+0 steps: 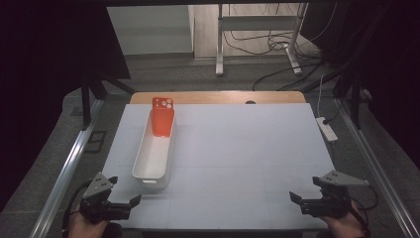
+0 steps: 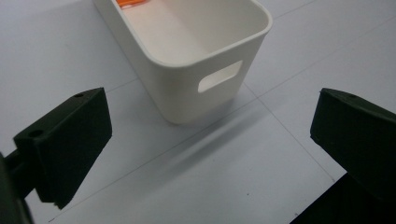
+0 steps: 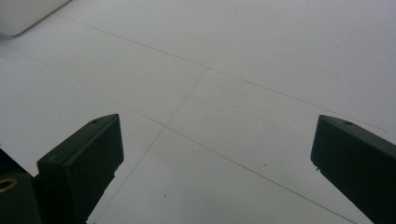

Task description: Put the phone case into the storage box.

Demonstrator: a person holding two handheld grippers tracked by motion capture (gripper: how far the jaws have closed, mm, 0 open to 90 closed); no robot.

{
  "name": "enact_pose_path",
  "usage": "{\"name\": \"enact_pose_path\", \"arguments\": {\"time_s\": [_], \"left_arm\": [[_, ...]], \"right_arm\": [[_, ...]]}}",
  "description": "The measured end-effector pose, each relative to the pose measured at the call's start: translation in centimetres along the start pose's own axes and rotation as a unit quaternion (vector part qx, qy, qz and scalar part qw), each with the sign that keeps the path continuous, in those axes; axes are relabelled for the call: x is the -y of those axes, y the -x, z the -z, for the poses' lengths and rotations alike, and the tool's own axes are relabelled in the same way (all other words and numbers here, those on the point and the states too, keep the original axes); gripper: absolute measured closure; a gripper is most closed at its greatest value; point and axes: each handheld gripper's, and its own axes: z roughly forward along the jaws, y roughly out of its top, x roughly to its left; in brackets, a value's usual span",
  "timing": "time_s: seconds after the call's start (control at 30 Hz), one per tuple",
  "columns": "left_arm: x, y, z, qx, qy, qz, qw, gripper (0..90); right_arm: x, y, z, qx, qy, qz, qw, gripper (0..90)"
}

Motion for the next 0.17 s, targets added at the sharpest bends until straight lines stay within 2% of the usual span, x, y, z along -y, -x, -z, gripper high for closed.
{"name": "enact_pose_path", "arguments": {"time_s": [0.17], "left_arm": [[-0.03,0.0,-0.03,0.0,0.001,0.002,1.0,0.0]], "right_arm": [[0.0,0.05,-0.05,0.0,-0.001,0.001,1.0,2.9]]}}
